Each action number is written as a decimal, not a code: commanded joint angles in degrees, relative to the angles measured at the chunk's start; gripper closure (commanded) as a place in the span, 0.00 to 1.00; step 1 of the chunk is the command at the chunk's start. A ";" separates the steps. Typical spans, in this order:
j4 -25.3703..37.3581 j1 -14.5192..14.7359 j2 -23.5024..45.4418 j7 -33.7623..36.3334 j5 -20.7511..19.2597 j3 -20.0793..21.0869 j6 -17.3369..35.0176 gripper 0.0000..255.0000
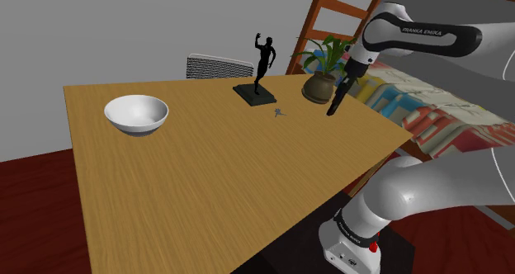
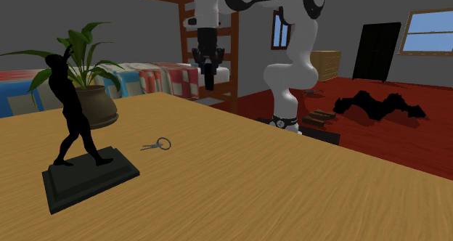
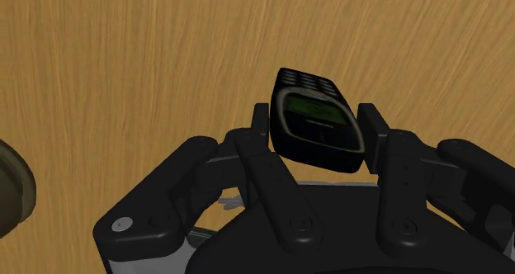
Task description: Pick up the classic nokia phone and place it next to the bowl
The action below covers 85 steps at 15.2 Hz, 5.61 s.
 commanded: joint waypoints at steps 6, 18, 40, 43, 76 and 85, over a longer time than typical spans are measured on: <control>1.71 3.87 4.04 7.27 4.12 5.51 1.45 1.00; 11.13 10.99 17.50 20.02 10.75 14.56 4.65 1.00; 57.11 21.15 56.22 38.75 13.34 24.27 -2.67 1.00; 69.38 22.69 64.35 40.76 13.00 24.80 -6.81 1.00; 68.10 24.72 76.41 43.05 12.58 25.11 6.55 1.00; 67.84 24.81 76.55 43.17 12.57 25.13 6.94 0.00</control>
